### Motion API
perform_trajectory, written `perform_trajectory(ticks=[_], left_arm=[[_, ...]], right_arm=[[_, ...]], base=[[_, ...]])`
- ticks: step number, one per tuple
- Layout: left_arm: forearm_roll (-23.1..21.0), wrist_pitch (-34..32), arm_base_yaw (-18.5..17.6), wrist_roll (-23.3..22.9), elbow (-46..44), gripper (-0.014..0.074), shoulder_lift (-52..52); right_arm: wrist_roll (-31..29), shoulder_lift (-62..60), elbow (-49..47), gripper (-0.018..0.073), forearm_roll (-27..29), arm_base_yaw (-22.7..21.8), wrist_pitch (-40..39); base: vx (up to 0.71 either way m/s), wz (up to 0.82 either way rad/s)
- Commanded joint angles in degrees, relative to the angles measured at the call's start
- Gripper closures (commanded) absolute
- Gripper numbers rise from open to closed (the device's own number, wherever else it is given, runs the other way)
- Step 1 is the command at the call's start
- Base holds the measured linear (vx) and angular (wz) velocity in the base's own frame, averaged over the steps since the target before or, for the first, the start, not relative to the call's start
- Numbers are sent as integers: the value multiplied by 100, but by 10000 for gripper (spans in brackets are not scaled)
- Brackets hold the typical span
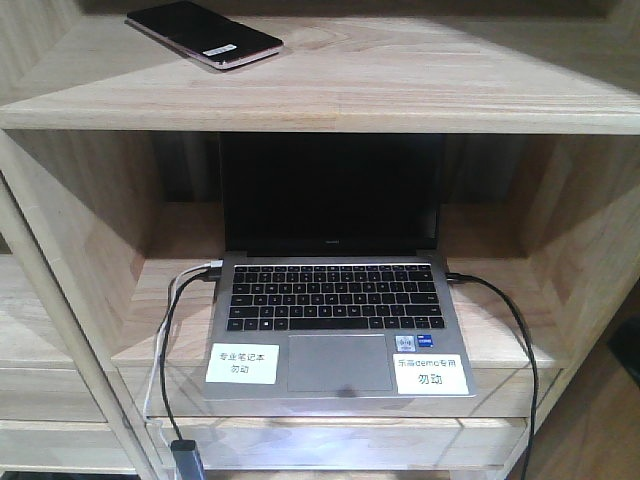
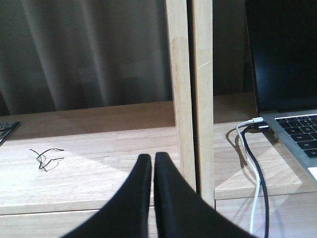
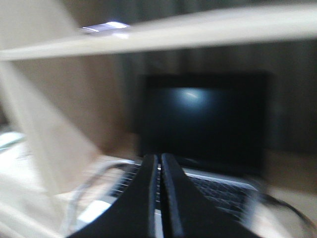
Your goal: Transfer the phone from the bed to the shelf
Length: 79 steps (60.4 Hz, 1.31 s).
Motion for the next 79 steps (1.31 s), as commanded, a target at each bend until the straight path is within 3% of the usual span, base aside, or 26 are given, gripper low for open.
perform_trajectory(ticks=[1, 24, 42, 55, 79], left_arm=[[-52, -415, -37, -33, -127, 595, -66], [-52, -415, -37, -33, -127, 595, -66], [-52, -415, -37, -33, -127, 595, -66], [-52, -415, -37, -33, -127, 595, -66], [-52, -415, -37, -33, -127, 595, -66]], right_arm=[[886, 56, -146, 566, -946, -38, -491], [952, 49, -146, 566, -1543, -106, -782], [526, -161, -94, 566, -1543, -1408, -533], [516, -970, 576, 566, -1472, -2034, -590], [589, -1649, 2274, 566, -1472, -2220, -1109]], base=[[0, 0], [0, 0], [0, 0], [0, 0], [0, 0]])
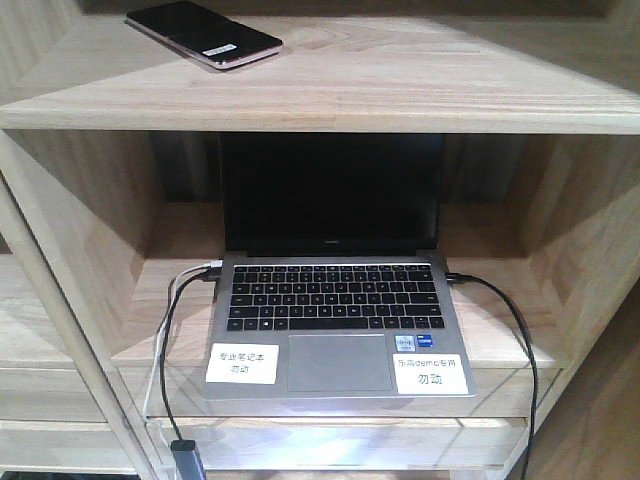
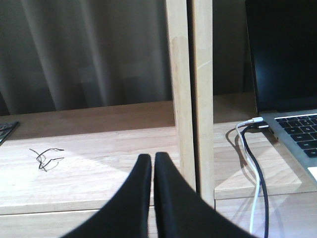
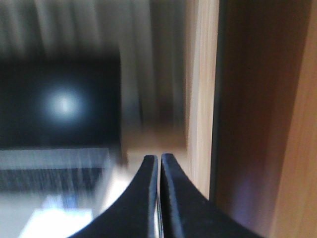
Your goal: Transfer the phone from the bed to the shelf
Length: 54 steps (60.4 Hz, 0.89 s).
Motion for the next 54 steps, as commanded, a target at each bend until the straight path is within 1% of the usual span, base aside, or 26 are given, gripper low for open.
perform_trajectory(ticks=[1, 6, 15, 38, 54], left_arm=[[-52, -415, -37, -33, -127, 595, -66], [-52, -415, -37, -33, -127, 595, -66], [-52, -415, -37, -33, -127, 595, -66], [-52, -415, -37, -33, -127, 595, -66], [-52, -415, -37, -33, -127, 595, -66]], right_arm=[[2, -65, 149, 566, -8, -29, -574], [2, -65, 131, 566, -19, -29, -507], [-24, -65, 131, 566, -31, -29, -613], [-24, -65, 131, 566, -31, -29, -1216], [-24, -65, 131, 566, -31, -29, -1216]], base=[[0, 0], [0, 0], [0, 0], [0, 0], [0, 0]])
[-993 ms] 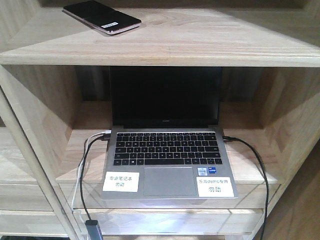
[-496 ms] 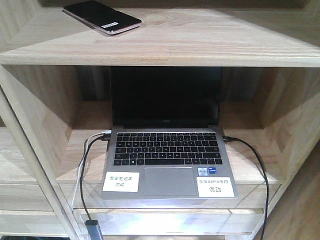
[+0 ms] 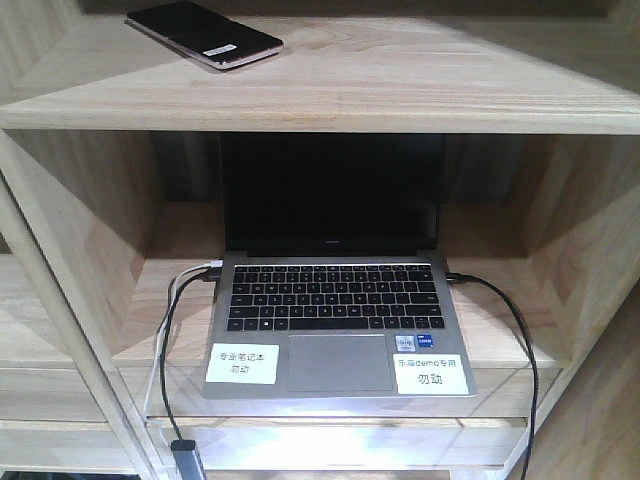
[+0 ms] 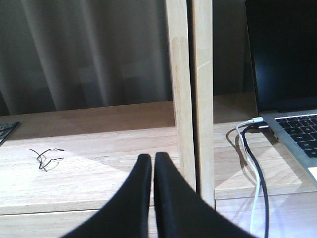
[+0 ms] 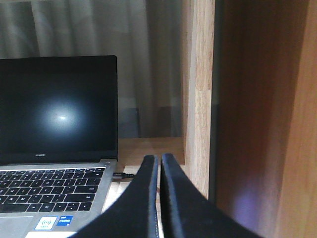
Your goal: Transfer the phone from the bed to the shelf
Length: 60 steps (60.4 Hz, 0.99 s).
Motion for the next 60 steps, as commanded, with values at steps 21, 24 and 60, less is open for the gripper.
perform_trajectory(ticks=[21, 24, 60], left_arm=[[-52, -415, -37, -33, -127, 595, -66], [-52, -415, -37, -33, -127, 595, -66], [-52, -415, -37, -33, -127, 595, -66]], right_arm=[[-24, -65, 22, 566, -31, -29, -493], [-24, -65, 22, 566, -31, -29, -493], [-24, -65, 22, 566, -26, -29, -493]], base=[[0, 0], [0, 0], [0, 0]])
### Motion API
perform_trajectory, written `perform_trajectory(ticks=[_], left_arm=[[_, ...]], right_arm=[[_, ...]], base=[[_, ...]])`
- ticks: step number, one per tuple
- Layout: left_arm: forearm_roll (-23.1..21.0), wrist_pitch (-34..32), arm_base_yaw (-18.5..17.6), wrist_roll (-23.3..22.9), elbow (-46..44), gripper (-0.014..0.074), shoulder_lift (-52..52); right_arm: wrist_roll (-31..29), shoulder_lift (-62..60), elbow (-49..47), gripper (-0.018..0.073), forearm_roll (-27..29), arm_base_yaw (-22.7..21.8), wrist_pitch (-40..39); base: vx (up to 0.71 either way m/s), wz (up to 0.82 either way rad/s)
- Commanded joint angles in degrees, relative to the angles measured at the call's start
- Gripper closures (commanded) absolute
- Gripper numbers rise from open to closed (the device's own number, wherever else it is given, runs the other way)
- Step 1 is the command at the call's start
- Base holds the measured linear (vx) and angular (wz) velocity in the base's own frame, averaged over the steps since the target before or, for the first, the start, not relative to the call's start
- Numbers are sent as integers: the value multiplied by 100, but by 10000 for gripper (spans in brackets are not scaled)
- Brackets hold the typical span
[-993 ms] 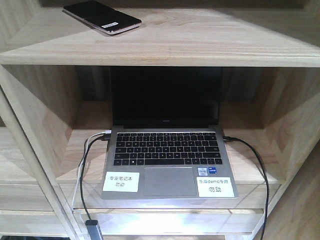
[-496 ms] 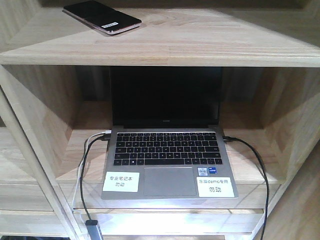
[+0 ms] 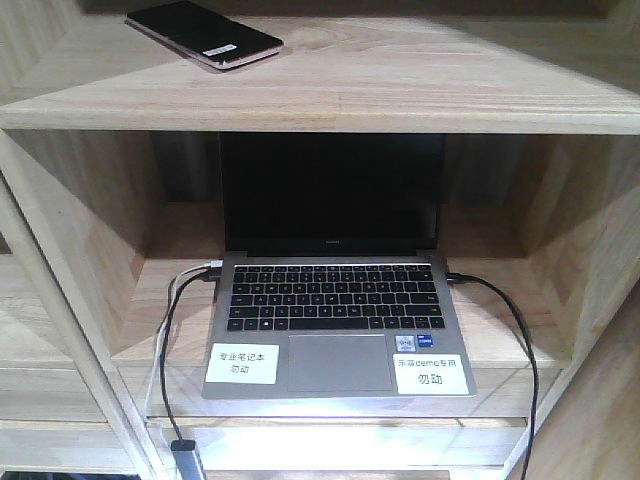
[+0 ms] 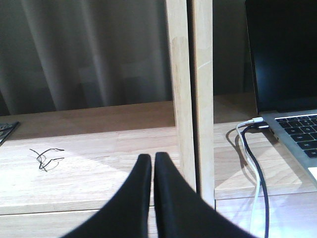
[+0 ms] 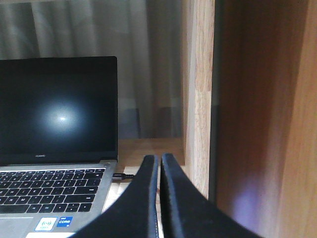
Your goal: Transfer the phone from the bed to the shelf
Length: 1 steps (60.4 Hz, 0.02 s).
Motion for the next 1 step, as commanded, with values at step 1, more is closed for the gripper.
perform_trajectory(ticks=[1], left_arm=[[-52, -415, -37, -33, -127, 595, -66]], right_arm=[[-24, -65, 22, 566, -26, -29, -480]], base=[[0, 0]])
